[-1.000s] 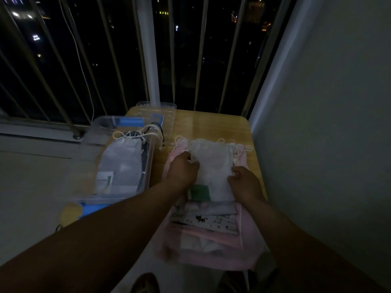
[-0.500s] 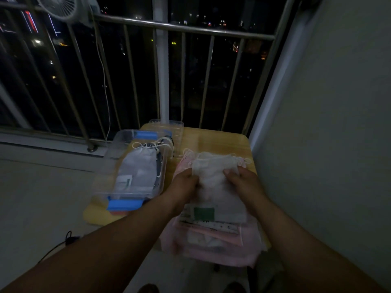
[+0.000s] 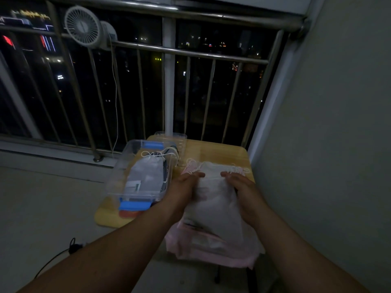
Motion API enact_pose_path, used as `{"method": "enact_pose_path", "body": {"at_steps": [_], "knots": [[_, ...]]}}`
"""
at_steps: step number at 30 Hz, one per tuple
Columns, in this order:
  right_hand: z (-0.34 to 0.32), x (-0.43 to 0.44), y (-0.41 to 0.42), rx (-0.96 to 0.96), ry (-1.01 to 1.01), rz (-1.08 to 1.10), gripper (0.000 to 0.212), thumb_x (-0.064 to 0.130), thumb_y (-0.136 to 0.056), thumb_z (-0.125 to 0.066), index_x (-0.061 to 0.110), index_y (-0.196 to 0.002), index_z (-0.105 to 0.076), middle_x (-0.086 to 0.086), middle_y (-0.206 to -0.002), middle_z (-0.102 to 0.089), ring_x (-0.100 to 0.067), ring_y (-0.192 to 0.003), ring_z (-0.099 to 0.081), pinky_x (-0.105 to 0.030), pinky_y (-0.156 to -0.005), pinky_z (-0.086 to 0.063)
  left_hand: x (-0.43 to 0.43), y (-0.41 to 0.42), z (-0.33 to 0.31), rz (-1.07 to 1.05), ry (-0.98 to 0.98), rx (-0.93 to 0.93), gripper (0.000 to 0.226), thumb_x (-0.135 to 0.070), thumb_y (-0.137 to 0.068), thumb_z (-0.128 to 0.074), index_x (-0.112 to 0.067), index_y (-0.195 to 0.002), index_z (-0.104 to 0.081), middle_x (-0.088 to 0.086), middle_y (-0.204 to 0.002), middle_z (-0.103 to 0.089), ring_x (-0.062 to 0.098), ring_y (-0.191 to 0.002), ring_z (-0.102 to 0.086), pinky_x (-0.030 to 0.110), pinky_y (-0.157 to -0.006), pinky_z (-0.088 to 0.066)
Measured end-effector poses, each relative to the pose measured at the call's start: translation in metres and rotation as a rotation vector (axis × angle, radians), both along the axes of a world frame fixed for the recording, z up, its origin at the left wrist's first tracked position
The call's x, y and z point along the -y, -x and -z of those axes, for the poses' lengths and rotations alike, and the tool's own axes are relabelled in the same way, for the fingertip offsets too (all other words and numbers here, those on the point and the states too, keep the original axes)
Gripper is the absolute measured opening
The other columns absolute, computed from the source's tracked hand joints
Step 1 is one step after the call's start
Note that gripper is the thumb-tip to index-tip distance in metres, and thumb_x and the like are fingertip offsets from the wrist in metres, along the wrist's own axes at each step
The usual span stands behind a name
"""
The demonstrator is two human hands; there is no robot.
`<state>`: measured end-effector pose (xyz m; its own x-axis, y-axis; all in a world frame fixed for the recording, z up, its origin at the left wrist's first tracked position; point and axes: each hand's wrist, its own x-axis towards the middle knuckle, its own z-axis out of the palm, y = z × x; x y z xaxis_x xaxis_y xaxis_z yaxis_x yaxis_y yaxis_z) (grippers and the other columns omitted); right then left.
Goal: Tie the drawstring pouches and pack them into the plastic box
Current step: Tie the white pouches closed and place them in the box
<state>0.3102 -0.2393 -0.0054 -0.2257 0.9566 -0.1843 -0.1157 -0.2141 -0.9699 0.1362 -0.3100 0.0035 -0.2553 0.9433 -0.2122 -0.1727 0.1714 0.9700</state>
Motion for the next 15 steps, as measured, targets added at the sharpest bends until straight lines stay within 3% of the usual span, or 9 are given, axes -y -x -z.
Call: {"method": "enact_pose_path", "body": {"at_steps": [2,6,10,11,13,15], "knots": [[-0.003,0.0,0.0,-0.065,0.073,0.016,0.018,0.02,-0.099,-0.064,0.015,-0.103,-0.081,-0.009,-0.119,-0.075,-0.03,-0.111,-0.07,-0.049,-0.099,-0.057,0.0,0.002,-0.004,-0.008,0.014,0.044,0.032,-0.033,-0.107,-0.045,-0.023,-0.117,-0.074,0.012,-0.108,-0.075,0.025,-0.092,-0.073,0.033,-0.077,-0.059],[-0.008,0.007,-0.002,-0.313,0.251,0.003,0.018,0.02,-0.1,-0.06,0.01,-0.093,-0.074,-0.012,-0.098,-0.077,-0.03,-0.091,-0.073,-0.043,-0.08,-0.059,0.001,0.008,-0.003,-0.062,0.062,0.259,0.036,-0.038,-0.107,-0.049,-0.019,-0.107,-0.08,0.011,-0.109,-0.077,0.029,-0.102,-0.072,0.039,-0.086,-0.056],[-0.007,0.01,-0.012,-0.423,0.29,0.11,0.017,0.014,-0.103,-0.052,0.01,-0.089,-0.06,-0.011,-0.094,-0.079,-0.028,-0.098,-0.071,-0.04,-0.081,-0.055,-0.002,0.015,0.0,-0.131,-0.002,0.532,0.039,-0.033,-0.11,-0.042,-0.007,-0.098,-0.069,0.015,-0.113,-0.076,0.028,-0.102,-0.073,0.039,-0.085,-0.054],[-0.007,0.01,-0.014,-0.461,0.305,0.12,0.017,0.012,-0.103,-0.05,0.01,-0.088,-0.058,-0.012,-0.09,-0.077,-0.028,-0.097,-0.072,-0.039,-0.081,-0.055,-0.004,0.018,0.001,-0.148,-0.019,0.579,0.037,-0.031,-0.11,-0.041,-0.008,-0.091,-0.064,0.016,-0.11,-0.076,0.029,-0.1,-0.074,0.039,-0.086,-0.055],[-0.008,0.011,-0.015,-0.483,0.322,0.136,0.023,0.01,-0.103,-0.047,0.01,-0.081,-0.052,-0.01,-0.077,-0.065,-0.025,-0.084,-0.073,-0.04,-0.078,-0.055,-0.004,0.017,0.0,-0.177,-0.031,0.645,0.04,-0.029,-0.11,-0.041,-0.014,-0.075,-0.052,0.01,-0.078,-0.067,0.029,-0.078,-0.072,0.04,-0.082,-0.057],[-0.011,0.011,-0.011,-0.426,0.317,0.15,0.027,0.009,-0.102,-0.044,0.013,-0.075,-0.047,-0.004,-0.06,-0.05,-0.019,-0.063,-0.063,-0.038,-0.072,-0.054,-0.002,0.012,-0.002,-0.167,-0.004,0.62,0.043,-0.029,-0.109,-0.042,-0.02,-0.066,-0.042,0.001,-0.058,-0.036,0.02,-0.054,-0.045,0.035,-0.064,-0.057]]}}
